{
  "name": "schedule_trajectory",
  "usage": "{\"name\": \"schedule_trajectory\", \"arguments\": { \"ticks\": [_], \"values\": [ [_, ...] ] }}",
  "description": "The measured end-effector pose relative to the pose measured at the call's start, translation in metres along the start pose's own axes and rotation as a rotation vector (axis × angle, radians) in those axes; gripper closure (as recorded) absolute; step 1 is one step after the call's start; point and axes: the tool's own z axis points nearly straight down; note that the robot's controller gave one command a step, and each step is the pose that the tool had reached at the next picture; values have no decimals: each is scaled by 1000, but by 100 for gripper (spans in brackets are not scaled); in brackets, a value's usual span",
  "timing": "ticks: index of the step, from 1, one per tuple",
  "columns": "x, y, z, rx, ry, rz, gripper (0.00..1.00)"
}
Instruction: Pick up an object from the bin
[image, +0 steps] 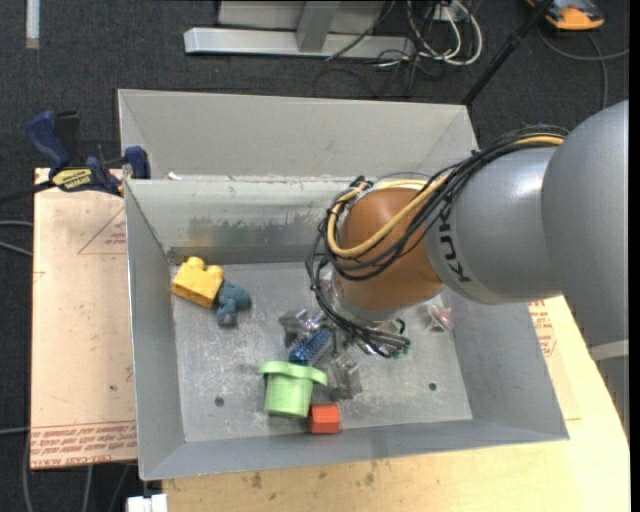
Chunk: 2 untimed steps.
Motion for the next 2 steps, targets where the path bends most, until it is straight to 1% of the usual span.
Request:
{"name": "schedule_trajectory", "arguments": {
  "ticks": [1,2],
  "values": [
    [0,0,0,-1,1,2,100],
    [33,31,-43,-1,1,-28,100]
  ]
}}
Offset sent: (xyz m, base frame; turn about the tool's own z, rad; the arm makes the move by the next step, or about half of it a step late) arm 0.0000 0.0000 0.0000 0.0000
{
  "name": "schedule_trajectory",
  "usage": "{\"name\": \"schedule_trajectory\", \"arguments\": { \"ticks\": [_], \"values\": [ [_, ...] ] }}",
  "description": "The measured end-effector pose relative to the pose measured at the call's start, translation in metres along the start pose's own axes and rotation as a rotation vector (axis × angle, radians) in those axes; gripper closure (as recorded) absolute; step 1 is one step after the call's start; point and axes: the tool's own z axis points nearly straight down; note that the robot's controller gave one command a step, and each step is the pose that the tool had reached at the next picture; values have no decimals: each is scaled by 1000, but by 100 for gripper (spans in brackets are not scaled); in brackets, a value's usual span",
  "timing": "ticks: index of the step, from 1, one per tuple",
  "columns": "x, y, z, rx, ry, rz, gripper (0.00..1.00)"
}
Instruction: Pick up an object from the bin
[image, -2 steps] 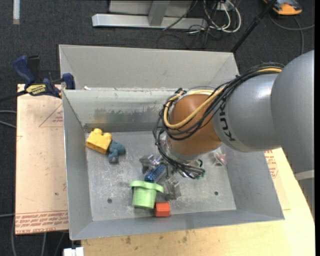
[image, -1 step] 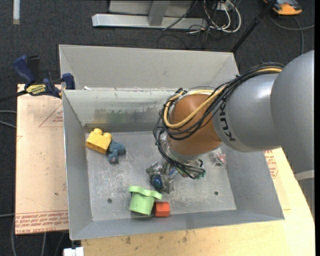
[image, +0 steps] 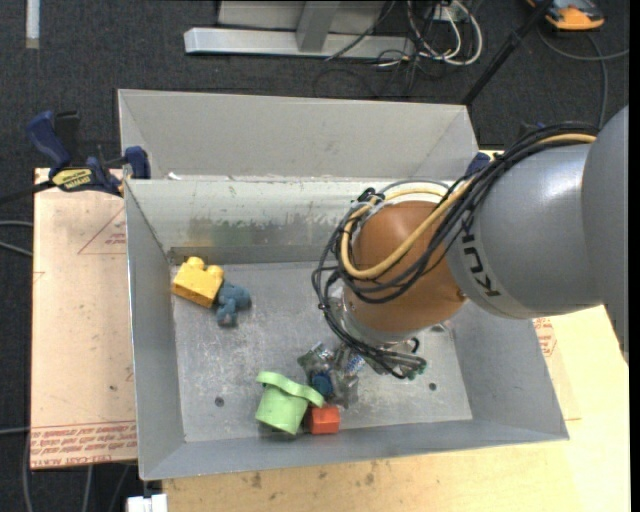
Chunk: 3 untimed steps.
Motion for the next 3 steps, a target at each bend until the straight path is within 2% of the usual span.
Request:
{"name": "schedule_trajectory", "arguments": {
  "ticks": [1,2,3],
  "values": [
    [-2,-2,-151,6,-10,9,100],
    [-32,18,-33,-3,4,32,100],
    [-32,17,-37,0,-1,35,0]
  ]
}}
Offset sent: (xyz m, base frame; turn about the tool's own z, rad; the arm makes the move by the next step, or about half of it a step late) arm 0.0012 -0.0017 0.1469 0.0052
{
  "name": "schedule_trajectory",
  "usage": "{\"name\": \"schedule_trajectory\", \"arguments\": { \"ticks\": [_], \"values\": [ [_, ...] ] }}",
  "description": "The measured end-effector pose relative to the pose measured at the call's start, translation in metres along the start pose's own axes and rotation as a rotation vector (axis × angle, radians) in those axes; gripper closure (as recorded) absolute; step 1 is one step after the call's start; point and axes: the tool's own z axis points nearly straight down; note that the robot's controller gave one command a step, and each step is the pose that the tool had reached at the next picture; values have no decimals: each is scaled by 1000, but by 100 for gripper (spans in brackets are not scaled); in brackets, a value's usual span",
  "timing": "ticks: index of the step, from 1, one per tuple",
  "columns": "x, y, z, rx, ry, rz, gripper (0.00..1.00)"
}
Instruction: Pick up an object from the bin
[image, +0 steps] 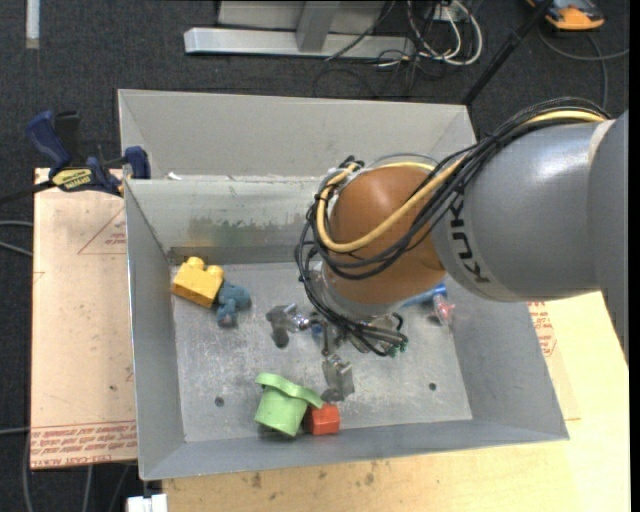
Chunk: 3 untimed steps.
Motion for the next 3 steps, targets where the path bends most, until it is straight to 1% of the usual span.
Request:
{"name": "schedule_trajectory", "arguments": {
  "ticks": [1,2,3],
  "values": [
    [33,4,77,5,-9,151,0],
    [12,43,76,8,-20,35,0],
    [12,42,76,8,-22,41,100]
  ]
}}
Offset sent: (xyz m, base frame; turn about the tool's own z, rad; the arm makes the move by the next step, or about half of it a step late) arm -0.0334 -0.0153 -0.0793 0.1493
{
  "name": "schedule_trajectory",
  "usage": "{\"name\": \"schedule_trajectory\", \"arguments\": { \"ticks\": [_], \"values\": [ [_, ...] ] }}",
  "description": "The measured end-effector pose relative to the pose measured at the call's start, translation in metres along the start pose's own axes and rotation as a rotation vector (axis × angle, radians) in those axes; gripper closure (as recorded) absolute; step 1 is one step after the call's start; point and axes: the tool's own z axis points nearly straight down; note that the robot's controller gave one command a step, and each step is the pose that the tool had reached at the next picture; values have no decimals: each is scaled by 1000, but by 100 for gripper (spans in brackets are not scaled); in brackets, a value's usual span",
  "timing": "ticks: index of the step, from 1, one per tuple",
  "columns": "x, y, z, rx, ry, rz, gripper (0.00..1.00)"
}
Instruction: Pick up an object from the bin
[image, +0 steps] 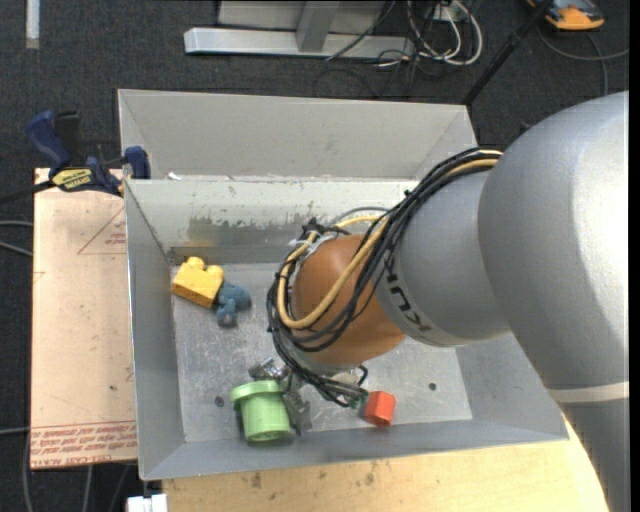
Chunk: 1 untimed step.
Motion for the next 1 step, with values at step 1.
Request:
{"name": "schedule_trajectory", "arguments": {
  "ticks": [1],
  "values": [
    [-33,-21,-162,-3,11,27,100]
  ]
}}
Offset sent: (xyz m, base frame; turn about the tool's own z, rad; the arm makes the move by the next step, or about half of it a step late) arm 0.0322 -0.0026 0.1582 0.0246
